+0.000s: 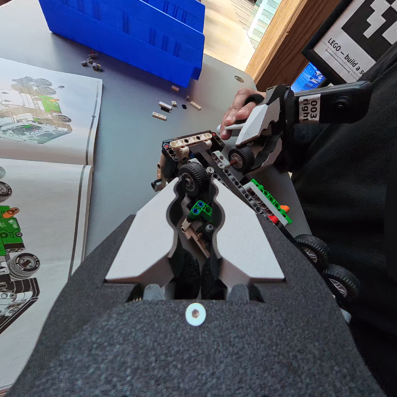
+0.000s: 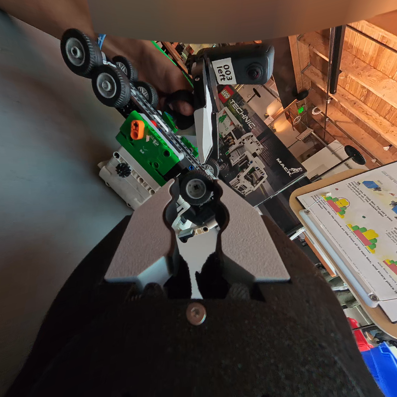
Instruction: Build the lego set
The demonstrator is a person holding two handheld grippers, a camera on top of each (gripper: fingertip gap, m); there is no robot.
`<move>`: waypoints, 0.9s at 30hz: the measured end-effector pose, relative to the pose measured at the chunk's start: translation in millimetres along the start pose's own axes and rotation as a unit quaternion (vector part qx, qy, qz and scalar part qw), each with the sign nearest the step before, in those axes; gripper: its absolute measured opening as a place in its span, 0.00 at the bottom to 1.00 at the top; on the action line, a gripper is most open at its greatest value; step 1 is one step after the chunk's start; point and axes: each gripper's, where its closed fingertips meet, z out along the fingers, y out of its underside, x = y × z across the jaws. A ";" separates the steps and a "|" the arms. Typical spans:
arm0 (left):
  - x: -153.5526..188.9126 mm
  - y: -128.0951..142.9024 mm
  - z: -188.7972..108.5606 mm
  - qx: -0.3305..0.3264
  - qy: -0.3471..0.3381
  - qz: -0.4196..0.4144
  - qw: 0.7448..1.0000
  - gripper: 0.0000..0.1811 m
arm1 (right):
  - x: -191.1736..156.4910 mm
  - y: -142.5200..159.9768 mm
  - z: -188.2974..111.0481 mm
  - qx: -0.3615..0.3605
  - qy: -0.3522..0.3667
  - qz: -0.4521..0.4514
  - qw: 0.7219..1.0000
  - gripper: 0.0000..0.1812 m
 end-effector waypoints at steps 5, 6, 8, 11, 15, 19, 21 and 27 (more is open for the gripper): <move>3.0 1.1 -1.5 0.006 0.015 0.005 1.000 0.11 | -3.9 1.0 -1.2 0.016 -0.014 -0.008 1.000 0.17; 2.9 1.3 -1.5 0.006 0.015 0.009 1.000 0.11 | -3.5 2.5 -1.2 0.017 -0.018 -0.002 1.000 0.17; 2.4 1.9 -1.7 0.006 0.013 0.013 1.000 0.11 | -3.3 4.7 -0.6 0.015 -0.021 0.002 1.000 0.17; 1.8 2.2 -1.4 0.007 0.011 0.012 1.000 0.11 | -3.2 5.6 0.1 0.011 -0.019 0.001 1.000 0.17; 2.0 2.3 -1.2 0.000 0.001 0.024 1.000 0.11 | -3.6 3.1 0.9 0.005 -0.012 -0.015 1.000 0.17; 1.6 2.6 -1.3 -0.008 -0.013 0.036 0.999 0.11 | -3.6 -0.1 2.4 -0.003 -0.008 -0.005 1.000 0.17; 1.4 2.7 -1.6 -0.010 -0.017 0.038 0.999 0.11 | -3.6 -0.5 3.3 -0.006 -0.006 -0.002 1.000 0.17; -1.3 2.9 -0.8 -0.008 -0.026 0.036 0.999 0.11 | -2.7 3.6 4.7 -0.021 0.000 0.003 1.000 0.17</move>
